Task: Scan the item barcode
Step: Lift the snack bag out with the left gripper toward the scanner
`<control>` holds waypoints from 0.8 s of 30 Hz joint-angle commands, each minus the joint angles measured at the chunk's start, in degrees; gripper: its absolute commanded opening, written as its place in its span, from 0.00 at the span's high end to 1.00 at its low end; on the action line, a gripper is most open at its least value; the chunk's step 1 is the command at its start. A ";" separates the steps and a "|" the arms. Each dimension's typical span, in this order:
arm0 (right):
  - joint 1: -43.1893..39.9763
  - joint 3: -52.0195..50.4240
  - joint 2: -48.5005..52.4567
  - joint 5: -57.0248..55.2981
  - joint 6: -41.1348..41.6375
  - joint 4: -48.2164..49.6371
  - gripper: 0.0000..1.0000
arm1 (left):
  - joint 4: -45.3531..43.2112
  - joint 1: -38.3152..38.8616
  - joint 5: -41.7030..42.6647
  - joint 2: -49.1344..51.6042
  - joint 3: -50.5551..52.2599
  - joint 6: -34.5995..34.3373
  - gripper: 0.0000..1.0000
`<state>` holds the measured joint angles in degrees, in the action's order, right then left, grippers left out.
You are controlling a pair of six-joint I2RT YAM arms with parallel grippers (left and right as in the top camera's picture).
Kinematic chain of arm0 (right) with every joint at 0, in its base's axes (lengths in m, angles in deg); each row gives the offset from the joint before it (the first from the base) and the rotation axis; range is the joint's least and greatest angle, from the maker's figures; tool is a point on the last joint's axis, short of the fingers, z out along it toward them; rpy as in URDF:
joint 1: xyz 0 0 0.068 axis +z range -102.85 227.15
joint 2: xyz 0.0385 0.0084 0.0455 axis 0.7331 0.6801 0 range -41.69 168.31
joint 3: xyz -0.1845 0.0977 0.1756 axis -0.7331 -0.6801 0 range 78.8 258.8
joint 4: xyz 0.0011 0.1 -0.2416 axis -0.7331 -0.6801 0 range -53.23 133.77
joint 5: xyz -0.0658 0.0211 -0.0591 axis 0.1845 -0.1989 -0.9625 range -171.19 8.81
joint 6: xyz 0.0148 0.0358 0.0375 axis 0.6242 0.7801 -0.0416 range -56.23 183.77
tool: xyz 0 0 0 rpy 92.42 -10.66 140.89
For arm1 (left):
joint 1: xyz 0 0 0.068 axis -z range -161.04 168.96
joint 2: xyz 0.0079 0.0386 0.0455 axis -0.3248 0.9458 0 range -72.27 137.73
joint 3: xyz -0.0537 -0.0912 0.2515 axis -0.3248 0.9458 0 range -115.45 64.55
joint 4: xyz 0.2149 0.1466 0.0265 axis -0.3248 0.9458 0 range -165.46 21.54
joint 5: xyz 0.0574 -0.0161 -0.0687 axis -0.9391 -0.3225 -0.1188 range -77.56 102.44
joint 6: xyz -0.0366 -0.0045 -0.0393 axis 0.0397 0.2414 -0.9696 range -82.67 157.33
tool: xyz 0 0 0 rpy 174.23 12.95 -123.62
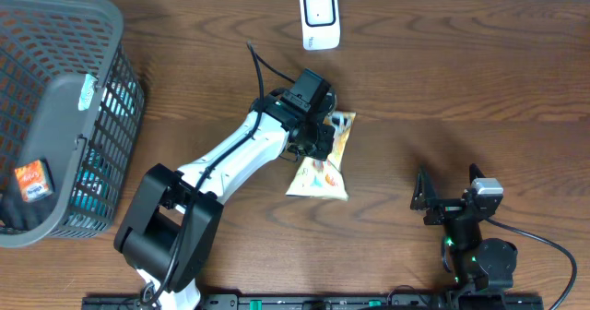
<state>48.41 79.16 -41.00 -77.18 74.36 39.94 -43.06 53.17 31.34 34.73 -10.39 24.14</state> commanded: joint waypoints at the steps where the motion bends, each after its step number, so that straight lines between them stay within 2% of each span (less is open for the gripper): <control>1: 0.24 -0.04 -0.37 -0.48 -0.59 -0.24 0.01 | -0.13 -0.11 -0.37 0.11 -0.24 0.50 0.23; 5: 0.24 -0.04 -0.37 -0.48 -0.59 -0.24 0.01 | -0.02 -0.11 -0.37 0.11 -0.24 0.50 0.15; 9: 0.24 -0.04 -0.37 -0.48 -0.59 -0.24 0.01 | 0.02 -0.11 -0.37 0.09 -0.24 0.48 0.15; 12: 0.24 -0.04 -0.37 -0.48 -0.59 -0.24 0.01 | -0.02 -0.17 -0.66 -0.20 -0.31 0.52 0.21; 14: 0.24 -0.04 -0.37 -0.48 -0.59 -0.24 0.01 | -0.11 -0.31 -2.93 -0.96 -0.31 0.50 0.32; 15: 0.24 -0.04 -0.37 -0.48 -0.59 -0.24 0.01 | -0.11 -0.39 -4.85 -1.64 -0.31 0.50 0.41; 17: 0.24 -0.04 -0.37 -0.48 -0.59 -0.24 0.01 | -0.15 -0.50 -8.52 -3.52 -0.31 0.52 0.68; 19: 0.24 -0.04 -0.37 -0.48 -0.59 -0.24 0.01 | -0.13 -0.50 -10.84 -5.31 -0.31 0.52 0.86; 20: 0.24 -0.04 -0.37 -0.48 -0.59 -0.24 0.01 | -0.13 -0.50 -11.91 -6.40 -0.31 0.52 0.91; 24: 0.24 -0.04 -0.37 -0.48 -0.59 -0.24 0.01 | -0.13 -0.50 -12.55 -10.62 -0.31 0.52 0.92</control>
<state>48.41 79.16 -41.00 -77.18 74.36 39.94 -42.97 53.02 22.11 28.42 -10.37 24.25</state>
